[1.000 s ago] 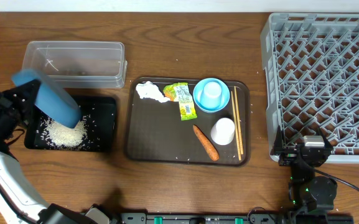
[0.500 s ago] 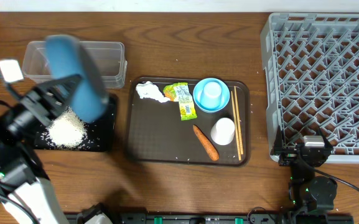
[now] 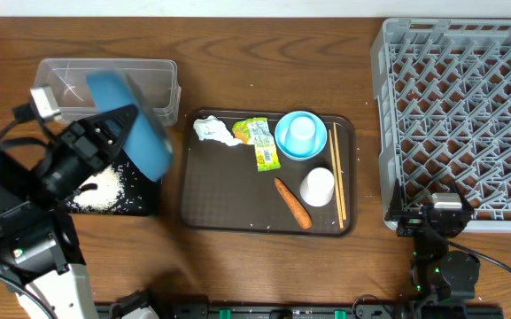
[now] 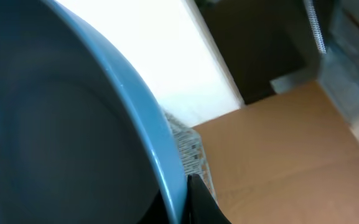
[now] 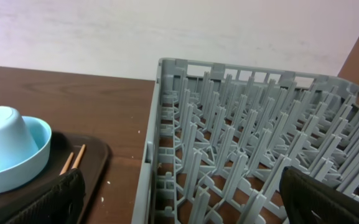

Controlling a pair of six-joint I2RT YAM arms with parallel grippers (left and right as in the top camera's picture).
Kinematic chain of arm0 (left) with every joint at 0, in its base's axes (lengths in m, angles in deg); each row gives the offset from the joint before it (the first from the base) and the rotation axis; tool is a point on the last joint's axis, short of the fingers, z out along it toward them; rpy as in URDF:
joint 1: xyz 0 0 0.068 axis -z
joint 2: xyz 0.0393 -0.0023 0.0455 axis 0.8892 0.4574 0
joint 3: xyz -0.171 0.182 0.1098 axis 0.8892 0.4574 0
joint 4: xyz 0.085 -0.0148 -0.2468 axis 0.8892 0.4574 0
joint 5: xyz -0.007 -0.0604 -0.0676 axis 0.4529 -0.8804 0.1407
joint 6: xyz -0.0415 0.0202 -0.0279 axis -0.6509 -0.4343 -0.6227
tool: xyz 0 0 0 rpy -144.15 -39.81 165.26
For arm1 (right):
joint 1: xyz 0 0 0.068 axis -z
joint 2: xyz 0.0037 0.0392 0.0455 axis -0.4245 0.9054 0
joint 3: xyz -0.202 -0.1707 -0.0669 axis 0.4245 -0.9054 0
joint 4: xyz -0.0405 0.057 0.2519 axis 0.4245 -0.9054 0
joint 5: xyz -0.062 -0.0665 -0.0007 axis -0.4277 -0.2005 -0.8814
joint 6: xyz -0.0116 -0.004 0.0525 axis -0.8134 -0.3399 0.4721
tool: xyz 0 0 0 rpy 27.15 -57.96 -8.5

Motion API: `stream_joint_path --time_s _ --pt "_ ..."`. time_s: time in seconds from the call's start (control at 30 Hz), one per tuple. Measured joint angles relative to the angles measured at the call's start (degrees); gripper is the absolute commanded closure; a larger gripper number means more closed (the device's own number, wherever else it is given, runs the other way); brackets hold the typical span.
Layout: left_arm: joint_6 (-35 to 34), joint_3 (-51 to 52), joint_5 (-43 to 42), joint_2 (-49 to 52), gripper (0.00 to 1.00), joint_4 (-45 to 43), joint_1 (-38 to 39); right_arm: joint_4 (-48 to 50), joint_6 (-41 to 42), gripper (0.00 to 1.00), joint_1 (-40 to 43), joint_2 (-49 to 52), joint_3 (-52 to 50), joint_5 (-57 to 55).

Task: Sort waste into correct bins and load items into the dishwasher rack
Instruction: 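Carry the blue plate back and set it on the brown tray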

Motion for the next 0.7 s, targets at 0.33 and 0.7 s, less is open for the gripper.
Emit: stream_joint_path --time_s 0.33,0.7 --pt "11.69 0.04 27.69 -1.36 0.94 20.26 28.96 -0.02 0.00 0.01 0.00 0.00 0.00 0.02" --pt "15.28 0.02 63.52 8.85 0.94 20.90 62.99 -0.04 0.00 0.01 0.00 0.00 0.00 0.02"
